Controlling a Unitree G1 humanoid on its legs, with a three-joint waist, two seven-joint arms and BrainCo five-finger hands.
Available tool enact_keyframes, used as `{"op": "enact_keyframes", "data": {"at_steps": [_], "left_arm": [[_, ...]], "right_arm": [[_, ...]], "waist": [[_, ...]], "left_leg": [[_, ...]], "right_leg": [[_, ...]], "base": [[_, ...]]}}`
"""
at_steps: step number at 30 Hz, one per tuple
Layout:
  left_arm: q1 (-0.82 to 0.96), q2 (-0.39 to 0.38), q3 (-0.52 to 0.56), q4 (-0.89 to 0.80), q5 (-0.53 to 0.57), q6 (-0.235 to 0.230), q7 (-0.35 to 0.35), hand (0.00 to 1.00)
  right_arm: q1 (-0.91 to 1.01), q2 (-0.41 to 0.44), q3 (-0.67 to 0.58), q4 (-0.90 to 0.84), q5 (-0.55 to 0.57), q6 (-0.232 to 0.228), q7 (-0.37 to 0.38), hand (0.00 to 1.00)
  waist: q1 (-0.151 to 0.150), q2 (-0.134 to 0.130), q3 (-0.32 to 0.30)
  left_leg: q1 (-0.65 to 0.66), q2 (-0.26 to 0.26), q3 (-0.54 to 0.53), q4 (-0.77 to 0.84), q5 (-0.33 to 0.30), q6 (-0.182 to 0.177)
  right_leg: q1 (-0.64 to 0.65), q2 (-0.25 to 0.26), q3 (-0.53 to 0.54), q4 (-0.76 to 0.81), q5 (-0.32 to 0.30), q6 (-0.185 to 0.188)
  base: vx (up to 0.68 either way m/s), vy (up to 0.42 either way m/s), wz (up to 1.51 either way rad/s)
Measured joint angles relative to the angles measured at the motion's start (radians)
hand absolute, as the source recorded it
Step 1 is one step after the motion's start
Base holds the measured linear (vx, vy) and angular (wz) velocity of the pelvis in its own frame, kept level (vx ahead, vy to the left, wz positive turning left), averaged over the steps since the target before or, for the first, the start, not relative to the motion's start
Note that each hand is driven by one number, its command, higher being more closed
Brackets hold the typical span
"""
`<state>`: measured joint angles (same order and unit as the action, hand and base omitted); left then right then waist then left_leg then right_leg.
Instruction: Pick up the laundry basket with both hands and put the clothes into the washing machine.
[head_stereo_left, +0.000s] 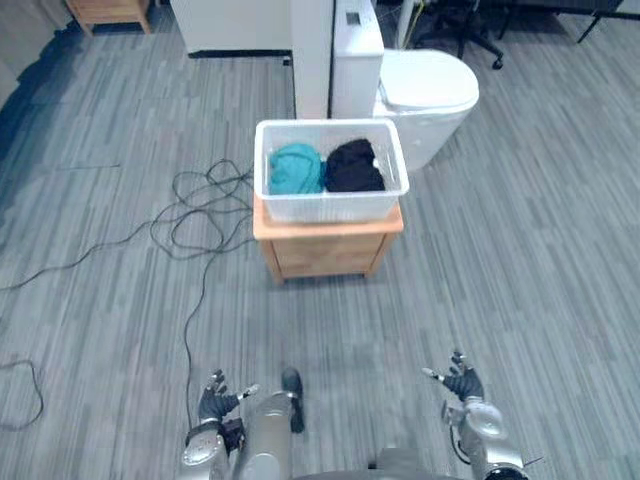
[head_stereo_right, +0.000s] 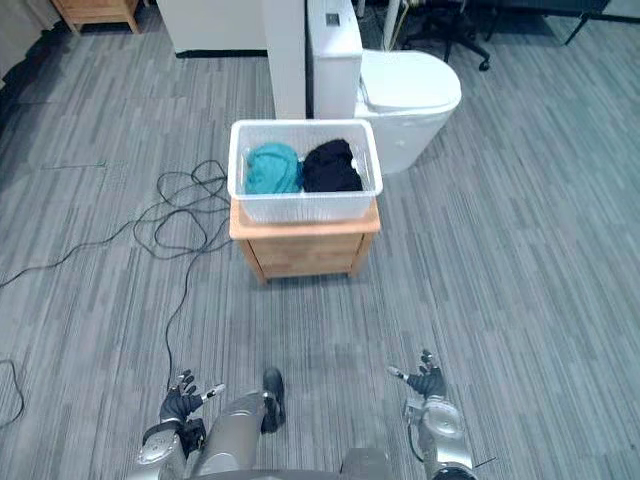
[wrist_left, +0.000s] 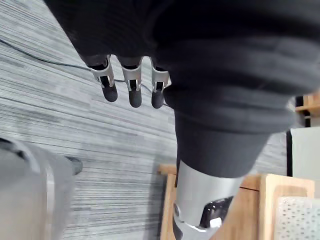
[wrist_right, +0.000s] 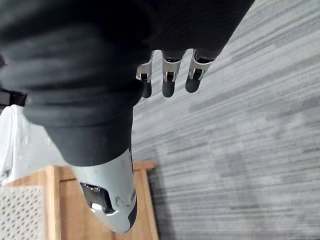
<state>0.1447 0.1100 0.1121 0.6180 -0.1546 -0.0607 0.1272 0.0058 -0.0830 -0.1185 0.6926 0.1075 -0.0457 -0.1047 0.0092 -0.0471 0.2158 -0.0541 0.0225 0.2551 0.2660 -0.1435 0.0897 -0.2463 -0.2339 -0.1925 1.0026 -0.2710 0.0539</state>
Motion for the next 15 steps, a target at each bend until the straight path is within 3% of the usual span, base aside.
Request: {"op": "enact_keyframes", "data": {"at_steps": [1, 2, 4, 5, 6, 7, 8, 10, 11, 12, 13, 15], "left_arm": [[-0.005, 0.004, 0.0, 0.0, 0.0, -0.003, 0.001, 0.0], [-0.015, 0.012, 0.0, 0.001, -0.001, -0.005, 0.003, 0.0], [-0.013, 0.025, 0.004, 0.005, -0.001, -0.005, 0.004, 0.0], [-0.008, 0.042, 0.009, 0.013, -0.001, -0.005, 0.004, 0.0], [-0.005, 0.054, 0.01, 0.022, -0.001, -0.003, 0.005, 0.0], [-0.01, 0.031, 0.015, 0.044, -0.002, 0.001, 0.006, 0.0], [0.001, 0.022, 0.015, 0.041, 0.0, -0.001, 0.004, 0.0], [0.002, -0.017, 0.025, 0.032, 0.0, -0.002, 0.003, 0.0], [0.008, -0.028, 0.036, 0.021, 0.0, -0.001, 0.002, 0.0], [0.027, -0.046, 0.056, -0.011, 0.0, -0.001, 0.003, 0.0], [0.041, -0.052, 0.056, -0.039, 0.0, -0.001, 0.003, 0.0], [0.053, -0.057, 0.057, -0.085, -0.002, -0.002, 0.004, 0.0]], "right_arm": [[-0.001, -0.001, 0.0, -0.007, 0.0, -0.002, 0.0, 0.0], [-0.01, -0.004, -0.001, -0.006, 0.0, -0.007, 0.0, 0.0], [-0.02, -0.006, -0.003, -0.002, 0.0, -0.008, 0.0, 0.0], [-0.012, -0.006, -0.002, 0.0, 0.0, -0.008, 0.0, 0.0], [0.01, -0.007, -0.003, 0.0, 0.0, -0.008, 0.0, 0.0], [0.01, -0.029, -0.003, 0.011, -0.001, -0.002, 0.0, 0.0], [0.019, -0.032, -0.005, -0.001, -0.001, 0.003, 0.0, 0.0], [0.049, -0.035, -0.028, -0.049, -0.001, 0.01, -0.001, 0.0], [0.057, -0.034, -0.027, -0.065, -0.001, 0.013, -0.001, 0.0], [0.08, -0.028, -0.024, -0.112, 0.0, 0.015, -0.005, 0.0], [0.105, -0.02, -0.027, -0.167, 0.0, 0.012, -0.01, 0.0], [0.111, -0.022, -0.029, -0.218, 0.0, 0.008, -0.016, 0.0]], "waist": [[-0.004, 0.0, -0.002], [-0.012, 0.012, 0.005], [-0.031, -0.003, -0.002], [-0.035, -0.012, -0.005], [-0.04, -0.046, -0.013], [-0.035, -0.009, -0.009], [-0.034, 0.005, -0.021], [-0.046, 0.041, -0.007], [-0.045, 0.046, -0.005], [-0.035, 0.049, -0.003], [-0.02, 0.047, -0.004], [-0.009, 0.033, -0.013]], "left_leg": [[0.03, 0.003, -0.001, -0.023, -0.004, -0.007], [0.079, 0.012, -0.007, -0.06, -0.013, -0.021], [0.135, 0.018, -0.007, -0.1, -0.038, -0.06], [0.17, 0.007, -0.003, -0.112, -0.07, -0.098], [0.196, -0.008, -0.014, -0.109, -0.099, -0.118], [0.215, 0.017, -0.028, -0.097, -0.117, -0.135], [0.203, 0.044, -0.033, -0.052, -0.116, -0.146], [0.119, 0.116, -0.032, 0.221, -0.119, -0.177], [0.081, 0.145, -0.028, 0.326, -0.099, -0.2], [0.026, 0.216, -0.021, 0.508, -0.1, -0.207], [-0.016, 0.256, 0.001, 0.582, -0.13, -0.195], [-0.078, 0.258, 0.007, 0.529, -0.152, -0.159]], "right_leg": [[-0.027, 0.012, -0.015, -0.051, -0.001, 0.002], [-0.064, 0.042, -0.043, -0.202, -0.001, 0.003], [-0.09, 0.092, -0.068, -0.508, 0.068, 0.002], [-0.084, 0.12, -0.08, -0.72, 0.2, -0.013], [-0.074, 0.128, -0.06, -0.788, 0.391, -0.064], [-0.068, 0.149, -0.054, -0.751, 0.372, -0.112], [-0.068, 0.159, -0.05, -0.736, 0.321, -0.109], [-0.006, 0.192, -0.079, -0.73, 0.254, -0.121], [0.025, 0.207, -0.081, -0.742, 0.243, -0.127], [0.086, 0.232, -0.076, -0.764, 0.22, -0.138], [0.132, 0.241, -0.068, -0.777, 0.202, -0.148], [0.162, 0.239, -0.04, -0.804, 0.197, -0.143]], "base": [[0.66, 0.047, 0.24], [0.54, -0.002, 0.36], [0.54, -0.067, 0.43], [0.55, -0.101, 0.4], [0.54, -0.115, 0.28], [0.41, -0.104, 0.13], [0.6, -0.197, 0.01], [0.49, -0.187, 0.15], [0.42, -0.124, 0.02], [0.47, -0.114, -0.22], [0.37, -0.083, -0.27], [0.28, -0.037, -0.44]]}}
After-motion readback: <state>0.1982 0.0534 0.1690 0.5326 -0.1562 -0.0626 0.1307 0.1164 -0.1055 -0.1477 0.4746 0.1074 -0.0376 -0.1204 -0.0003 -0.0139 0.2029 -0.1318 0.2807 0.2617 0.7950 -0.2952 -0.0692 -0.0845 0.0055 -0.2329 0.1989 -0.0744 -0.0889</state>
